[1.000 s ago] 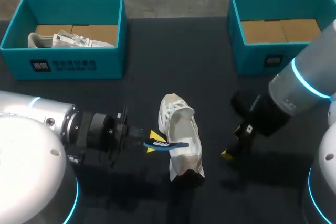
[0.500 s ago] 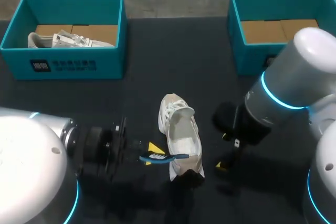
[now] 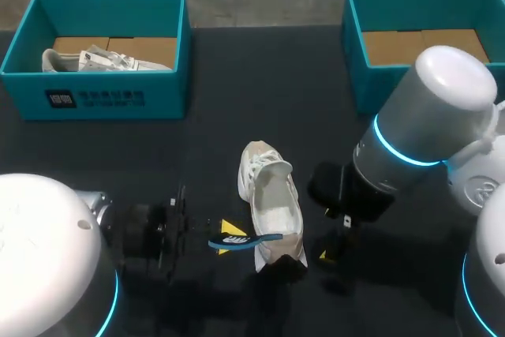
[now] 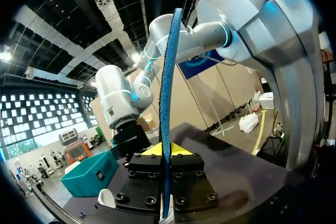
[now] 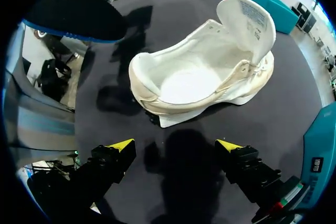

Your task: Take the shoe out of the shoebox, open the shoe tongue, remove and reinsert the insole, then place the shoe into the shoebox

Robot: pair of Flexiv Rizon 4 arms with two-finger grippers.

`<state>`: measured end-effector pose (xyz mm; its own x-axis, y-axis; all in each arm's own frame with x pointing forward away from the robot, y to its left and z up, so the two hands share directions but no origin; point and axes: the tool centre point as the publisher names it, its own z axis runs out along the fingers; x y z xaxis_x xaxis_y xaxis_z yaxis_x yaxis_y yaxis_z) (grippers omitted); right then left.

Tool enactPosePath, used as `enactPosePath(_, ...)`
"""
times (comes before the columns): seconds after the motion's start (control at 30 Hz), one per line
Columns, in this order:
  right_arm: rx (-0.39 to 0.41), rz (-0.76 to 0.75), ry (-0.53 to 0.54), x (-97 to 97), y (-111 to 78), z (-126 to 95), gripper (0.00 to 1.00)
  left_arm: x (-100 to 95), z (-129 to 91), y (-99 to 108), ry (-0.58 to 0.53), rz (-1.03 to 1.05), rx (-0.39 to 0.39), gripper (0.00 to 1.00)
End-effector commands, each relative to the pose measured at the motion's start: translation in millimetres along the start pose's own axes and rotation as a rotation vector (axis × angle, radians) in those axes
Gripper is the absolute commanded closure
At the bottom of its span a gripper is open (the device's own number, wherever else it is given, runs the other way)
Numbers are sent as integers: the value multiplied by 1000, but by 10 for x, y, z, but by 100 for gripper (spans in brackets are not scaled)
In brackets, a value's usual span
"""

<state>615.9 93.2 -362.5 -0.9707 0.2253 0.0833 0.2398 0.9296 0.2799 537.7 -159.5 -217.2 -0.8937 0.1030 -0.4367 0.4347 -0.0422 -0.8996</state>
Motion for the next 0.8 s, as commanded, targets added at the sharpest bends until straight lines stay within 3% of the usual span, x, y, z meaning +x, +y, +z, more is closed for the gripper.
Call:
enactPosePath(0.03, 4, 1, -3, 5, 26, 49, 0, 32, 41, 22, -20, 24, -6, 100)
enactPosePath(0.8, 4, 1, -3, 5, 26, 49, 0, -105, 191, 275, -58, 14, -32, 100)
